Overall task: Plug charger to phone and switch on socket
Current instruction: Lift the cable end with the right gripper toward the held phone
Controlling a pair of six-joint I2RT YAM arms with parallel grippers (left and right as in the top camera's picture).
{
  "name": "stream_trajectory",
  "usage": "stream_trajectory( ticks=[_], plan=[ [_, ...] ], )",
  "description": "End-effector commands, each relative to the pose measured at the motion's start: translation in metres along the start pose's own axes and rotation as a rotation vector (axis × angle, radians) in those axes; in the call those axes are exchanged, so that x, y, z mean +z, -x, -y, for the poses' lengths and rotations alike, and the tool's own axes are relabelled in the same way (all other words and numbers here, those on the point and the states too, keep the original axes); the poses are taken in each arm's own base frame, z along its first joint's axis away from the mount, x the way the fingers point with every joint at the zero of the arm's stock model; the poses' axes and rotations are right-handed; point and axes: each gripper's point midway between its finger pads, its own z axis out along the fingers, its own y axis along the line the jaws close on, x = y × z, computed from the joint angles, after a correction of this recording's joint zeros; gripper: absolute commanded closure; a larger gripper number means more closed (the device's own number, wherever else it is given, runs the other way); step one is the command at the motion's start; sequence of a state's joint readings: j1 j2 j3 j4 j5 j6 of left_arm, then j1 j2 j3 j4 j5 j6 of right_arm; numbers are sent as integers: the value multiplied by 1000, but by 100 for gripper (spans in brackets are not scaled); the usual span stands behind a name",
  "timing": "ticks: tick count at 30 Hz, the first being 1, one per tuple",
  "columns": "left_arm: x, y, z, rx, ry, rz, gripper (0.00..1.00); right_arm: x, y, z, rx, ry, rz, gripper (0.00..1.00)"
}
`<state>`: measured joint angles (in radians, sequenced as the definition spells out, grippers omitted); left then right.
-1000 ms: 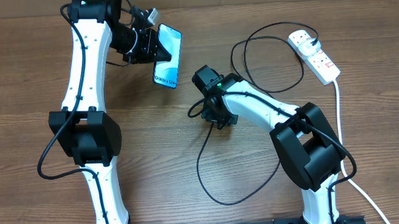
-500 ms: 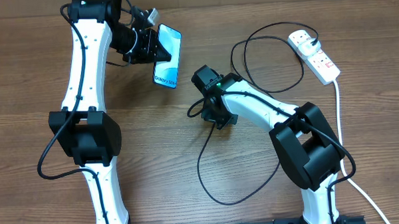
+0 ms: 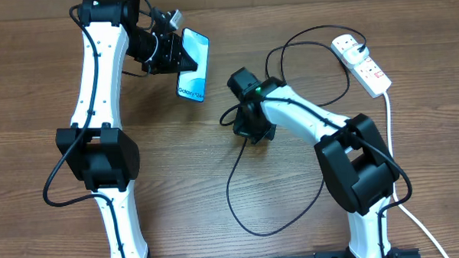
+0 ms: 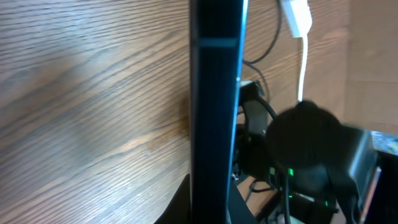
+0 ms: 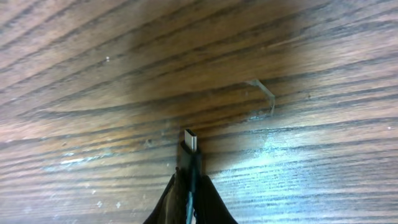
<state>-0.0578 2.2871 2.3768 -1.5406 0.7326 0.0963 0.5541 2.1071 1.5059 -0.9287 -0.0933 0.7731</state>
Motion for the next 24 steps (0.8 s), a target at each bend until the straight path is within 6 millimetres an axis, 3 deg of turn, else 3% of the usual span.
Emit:
stream_trajectory(
  ticks=[1,13,19,24],
  plan=[
    [-4,4,33,-9,-177,20,96,-19,2,-20,-31,162,-91,96],
    [-39,15,109,26,-672,82,96,-130,-23,-48,-284,710,-270,96],
    [-60,17,130,18,-844,88,96,-174,-49,-54,-424,912,-324,96],
    [-60,17,130,-23,-846,69,96,-218,-69,-65,-563,1159,-342,96]
  ],
)
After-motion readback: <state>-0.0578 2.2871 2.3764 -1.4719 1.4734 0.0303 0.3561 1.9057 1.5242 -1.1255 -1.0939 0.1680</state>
